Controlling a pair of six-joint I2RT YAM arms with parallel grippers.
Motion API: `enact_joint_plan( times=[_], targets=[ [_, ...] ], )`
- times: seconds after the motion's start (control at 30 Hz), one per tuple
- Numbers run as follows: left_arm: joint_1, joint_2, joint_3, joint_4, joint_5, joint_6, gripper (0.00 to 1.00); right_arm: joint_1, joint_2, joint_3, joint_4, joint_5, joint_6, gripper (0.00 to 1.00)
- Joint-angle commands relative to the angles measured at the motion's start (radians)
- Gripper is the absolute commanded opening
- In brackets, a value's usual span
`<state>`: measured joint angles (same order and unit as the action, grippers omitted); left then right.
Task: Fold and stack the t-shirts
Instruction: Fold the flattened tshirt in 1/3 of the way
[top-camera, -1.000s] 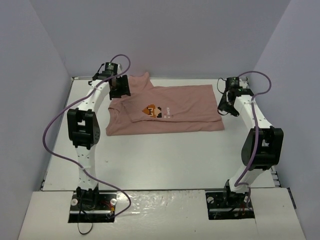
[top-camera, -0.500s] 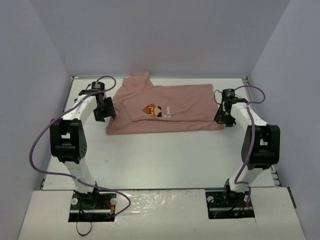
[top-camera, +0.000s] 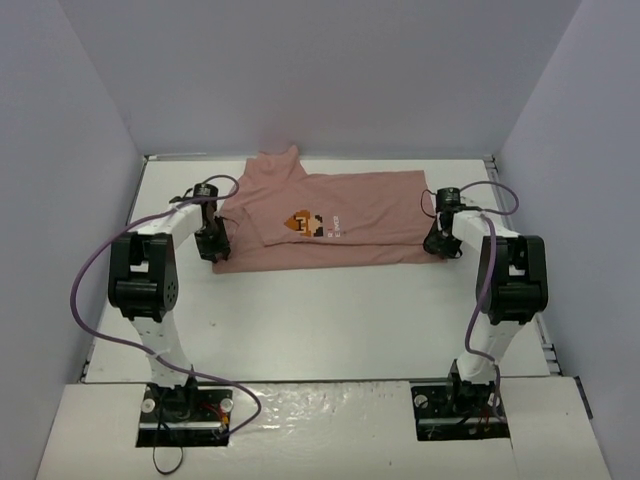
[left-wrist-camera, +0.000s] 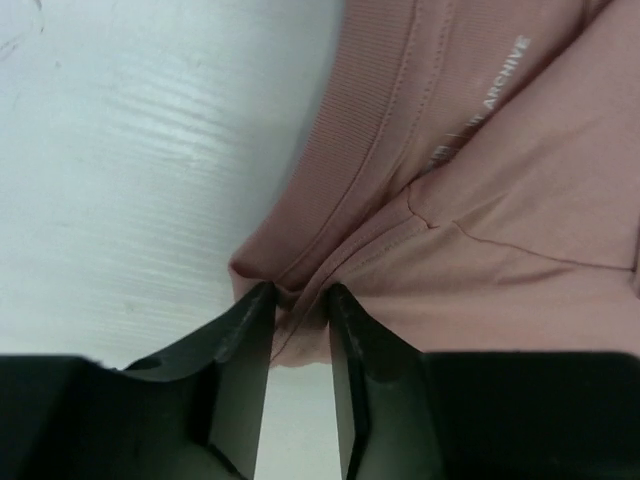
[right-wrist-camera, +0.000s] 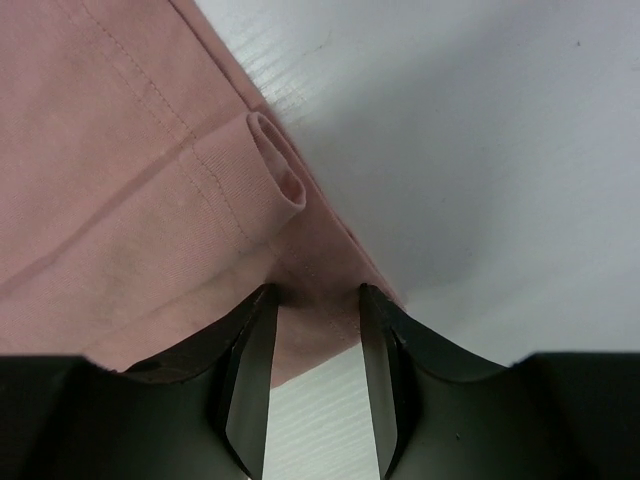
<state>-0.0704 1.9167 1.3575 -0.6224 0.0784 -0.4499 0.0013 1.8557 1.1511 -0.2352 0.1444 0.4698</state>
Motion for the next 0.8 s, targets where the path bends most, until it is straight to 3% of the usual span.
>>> enact_joint_plan(
  times=[0.0, 0.1, 0.17, 0.5, 0.63, 0.77],
  targets=[
    [-0.003, -0.031, -0.03, -0.032, -0.112, -0.033, 0.23, 0.003, 0.008, -0.04, 0.027, 0.053, 0.02, 0.35],
    [0.007, -0.069, -0.101, -0.085, -0.169, -0.045, 0.08, -0.05, -0.056, -0.13, 0.023, 0.057, 0.044, 0.32],
    [0.027, -0.116, -0.156, -0.087, -0.16, -0.045, 0.04, -0.074, -0.103, -0.193, 0.013, 0.035, 0.067, 0.31],
    [0.064, -0.329, -0.367, -0.13, -0.143, -0.018, 0.04, -0.089, -0.404, -0.347, -0.145, -0.023, 0.174, 0.31],
    [0.064, -0.402, -0.35, -0.154, -0.13, -0.018, 0.14, -0.045, -0.497, -0.265, -0.183, -0.008, 0.12, 0.31],
    [0.064, -0.509, -0.273, -0.195, -0.101, -0.021, 0.3, 0.109, -0.517, -0.132, -0.203, 0.043, 0.045, 0.34]
  ],
)
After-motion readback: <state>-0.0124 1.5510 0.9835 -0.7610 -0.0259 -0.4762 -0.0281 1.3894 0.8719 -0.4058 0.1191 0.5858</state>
